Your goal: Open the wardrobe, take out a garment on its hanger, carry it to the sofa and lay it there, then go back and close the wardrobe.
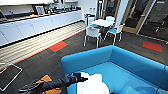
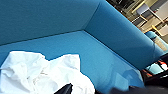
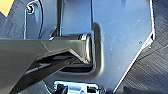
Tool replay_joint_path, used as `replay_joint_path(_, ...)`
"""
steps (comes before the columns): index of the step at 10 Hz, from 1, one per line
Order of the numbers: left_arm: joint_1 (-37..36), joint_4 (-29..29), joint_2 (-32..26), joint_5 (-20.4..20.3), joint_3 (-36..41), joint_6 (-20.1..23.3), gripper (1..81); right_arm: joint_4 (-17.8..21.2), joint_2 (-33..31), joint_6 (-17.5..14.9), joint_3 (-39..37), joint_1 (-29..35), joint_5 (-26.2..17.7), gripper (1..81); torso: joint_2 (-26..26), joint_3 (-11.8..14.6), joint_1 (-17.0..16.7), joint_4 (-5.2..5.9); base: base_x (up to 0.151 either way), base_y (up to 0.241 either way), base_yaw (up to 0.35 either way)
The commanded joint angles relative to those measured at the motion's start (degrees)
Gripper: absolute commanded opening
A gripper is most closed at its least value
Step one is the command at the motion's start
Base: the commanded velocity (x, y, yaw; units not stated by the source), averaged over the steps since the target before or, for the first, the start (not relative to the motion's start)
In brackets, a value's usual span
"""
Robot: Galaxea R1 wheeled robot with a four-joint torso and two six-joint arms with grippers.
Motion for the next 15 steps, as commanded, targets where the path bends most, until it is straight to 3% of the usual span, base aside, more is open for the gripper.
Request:
replay_joint_path(1,-5.1,0.4,-4.7,-0.2,4.1,-0.2,81.1,-0.6,0.9,-0.4,0.5,0.5,-4.0,81.1,0.0,0.0,0.0,0.00,0.000,0.000,0.000)
replay_joint_path(5,4.4,1.1,-10.3,-0.1,10.3,0.5,81.1,-0.1,0.8,-0.4,0.4,0.9,-4.0,81.1,0.0,0.0,0.0,0.00,0.000,0.000,0.000)
replay_joint_path(10,19.5,5.4,-14.7,-0.1,12.0,0.6,81.1,-0.1,0.7,-0.4,0.4,1.5,-3.9,81.1,0.0,5.4,0.0,0.00,0.000,0.000,0.000)
replay_joint_path(14,27.1,6.0,-17.8,-0.1,11.5,0.5,81.1,-0.4,0.7,-0.5,0.3,1.9,-4.0,81.1,0.0,9.4,-0.1,0.00,0.000,0.000,0.000)
replay_joint_path(15,29.1,6.1,-18.2,-0.1,11.4,0.5,81.1,-0.4,0.7,-0.5,0.3,1.9,-4.0,81.1,-0.1,8.0,-0.1,0.00,0.000,0.000,0.000)
